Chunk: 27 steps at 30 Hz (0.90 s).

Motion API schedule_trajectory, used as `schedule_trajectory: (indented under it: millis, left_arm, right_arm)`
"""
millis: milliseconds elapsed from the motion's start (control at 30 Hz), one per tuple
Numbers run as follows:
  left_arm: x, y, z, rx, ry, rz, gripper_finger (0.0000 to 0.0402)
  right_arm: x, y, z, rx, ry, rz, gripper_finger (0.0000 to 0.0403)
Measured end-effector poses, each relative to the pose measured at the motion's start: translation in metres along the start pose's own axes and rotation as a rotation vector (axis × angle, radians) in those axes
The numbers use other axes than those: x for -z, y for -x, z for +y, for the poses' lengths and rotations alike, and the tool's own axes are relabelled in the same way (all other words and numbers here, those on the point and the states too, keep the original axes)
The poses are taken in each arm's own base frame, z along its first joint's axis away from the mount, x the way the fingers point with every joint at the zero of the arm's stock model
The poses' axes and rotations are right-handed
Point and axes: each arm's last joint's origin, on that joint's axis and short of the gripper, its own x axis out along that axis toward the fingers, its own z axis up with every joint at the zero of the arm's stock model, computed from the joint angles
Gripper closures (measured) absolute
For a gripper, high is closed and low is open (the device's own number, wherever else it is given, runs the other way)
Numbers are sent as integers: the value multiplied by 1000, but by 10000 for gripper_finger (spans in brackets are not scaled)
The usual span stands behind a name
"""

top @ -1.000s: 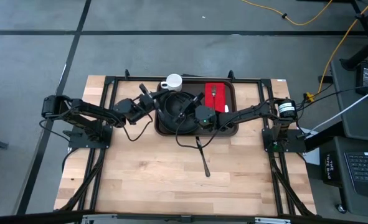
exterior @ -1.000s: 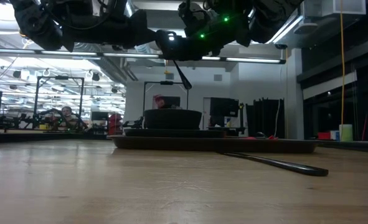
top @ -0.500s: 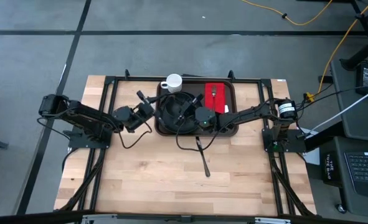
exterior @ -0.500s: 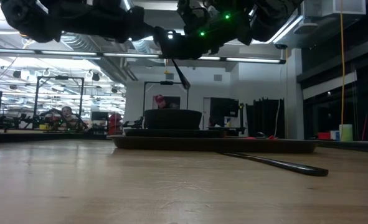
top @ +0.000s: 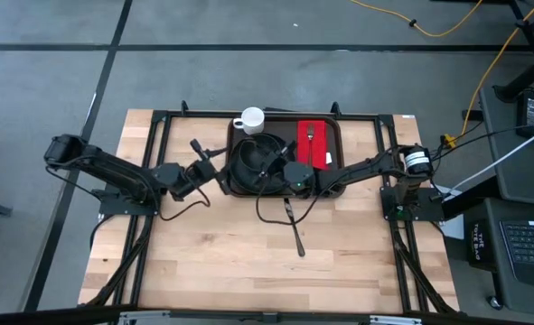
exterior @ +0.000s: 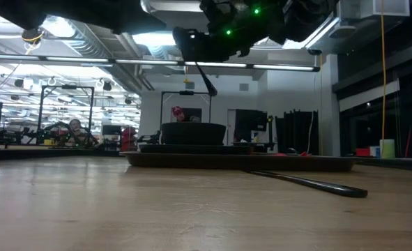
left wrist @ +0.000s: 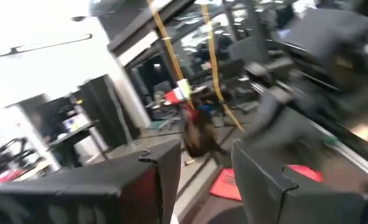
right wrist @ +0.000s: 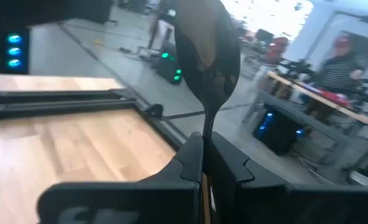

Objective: Set up tray
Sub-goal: Put the black spoon on the red table napkin to the left of the black fork

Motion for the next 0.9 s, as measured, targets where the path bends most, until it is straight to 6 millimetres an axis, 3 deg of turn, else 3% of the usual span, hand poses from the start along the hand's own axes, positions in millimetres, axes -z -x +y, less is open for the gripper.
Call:
schedule_trajectory:
  millis: [333,600,767,900]
  left_arm:
    - [-1,15,9,235,19,17,272]
    - [5,21,11,309,40,48,287]
    - [27,32,14,343,101,-75,309]
    - [46,41,18,366,132,-125,327]
  right_arm:
    - [-24,26,1,3,-80,-28,385]
    - [-37,37,-18,-23,-142,50,384]
    - [-41,39,-31,-40,-153,75,383]
    - [-33,36,-47,-16,-190,108,383]
